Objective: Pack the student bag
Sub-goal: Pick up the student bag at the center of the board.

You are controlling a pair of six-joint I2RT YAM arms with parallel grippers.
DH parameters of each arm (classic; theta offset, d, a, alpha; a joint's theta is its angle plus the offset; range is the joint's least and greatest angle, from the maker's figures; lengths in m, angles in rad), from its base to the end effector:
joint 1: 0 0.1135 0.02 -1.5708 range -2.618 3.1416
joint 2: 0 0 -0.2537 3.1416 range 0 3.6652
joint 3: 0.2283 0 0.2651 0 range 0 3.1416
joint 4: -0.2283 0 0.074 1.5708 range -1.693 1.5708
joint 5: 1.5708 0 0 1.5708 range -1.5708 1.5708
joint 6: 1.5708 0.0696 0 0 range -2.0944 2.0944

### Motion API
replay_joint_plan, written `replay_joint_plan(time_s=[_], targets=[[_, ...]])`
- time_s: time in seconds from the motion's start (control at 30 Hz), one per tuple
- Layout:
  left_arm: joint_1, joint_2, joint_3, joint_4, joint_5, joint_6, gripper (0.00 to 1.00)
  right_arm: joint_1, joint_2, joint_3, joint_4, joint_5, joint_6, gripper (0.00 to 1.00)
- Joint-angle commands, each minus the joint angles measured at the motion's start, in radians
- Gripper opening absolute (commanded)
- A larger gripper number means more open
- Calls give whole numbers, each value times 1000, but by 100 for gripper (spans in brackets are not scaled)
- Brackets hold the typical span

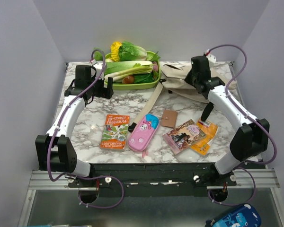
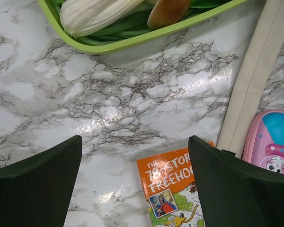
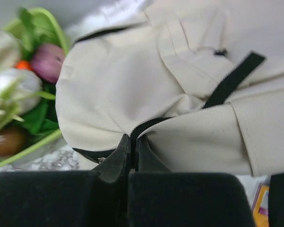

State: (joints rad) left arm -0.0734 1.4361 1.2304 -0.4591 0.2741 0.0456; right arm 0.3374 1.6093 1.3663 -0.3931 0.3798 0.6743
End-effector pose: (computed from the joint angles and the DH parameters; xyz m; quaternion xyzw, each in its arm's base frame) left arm 0.3596 -0.0453 0.2839 0.1127 0.8856 -0.1289 0.4318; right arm 0.3920 0.1102 0.2808 0.2308 0.8500 0.0670 0.4687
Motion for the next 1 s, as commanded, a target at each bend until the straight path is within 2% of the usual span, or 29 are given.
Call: replay_joint_plan(time_s=[0.0, 0.1, 0.23, 0.37, 0.43, 0.47, 0.5, 0.53, 0.6, 0.67, 0.77, 0.83, 0.97], targets=[[1, -32, 14, -13, 11, -3, 99, 8, -80, 246, 10, 79, -246, 1], [1, -37, 11, -12, 20, -12, 99, 12, -95, 375, -24, 119, -337, 1], [1, -49, -6, -1, 20, -16, 99, 29, -118, 497, -27, 81, -445, 1], [14, -75, -32, 40, 4, -42, 99, 106, -98, 631, -44, 48, -531, 1], [36, -92, -42, 60, 11, -102, 99, 138, -75, 732, -64, 33, -585, 1], [53, -94, -40, 82, 40, -136, 99, 173, -45, 773, -81, 27, -596, 1], [117, -92, -37, 92, 63, -174, 99, 190, -28, 812, -98, -8, -605, 1], [153, -88, -32, 103, 91, -267, 99, 202, -14, 889, -125, -31, -616, 1], [267, -62, -17, 125, 195, -346, 99, 251, 17, 939, -132, -126, -631, 1], [331, -42, 0, 134, 261, -430, 99, 303, 32, 979, -116, -171, -663, 1], [385, -28, -3, 135, 316, -434, 99, 359, 58, 999, -89, -284, -731, 1], [396, -52, -29, 141, 313, -420, 99, 414, 43, 959, -37, -439, -778, 1], [414, -115, -72, 178, 295, -406, 99, 502, -72, 711, 186, -681, -840, 1]])
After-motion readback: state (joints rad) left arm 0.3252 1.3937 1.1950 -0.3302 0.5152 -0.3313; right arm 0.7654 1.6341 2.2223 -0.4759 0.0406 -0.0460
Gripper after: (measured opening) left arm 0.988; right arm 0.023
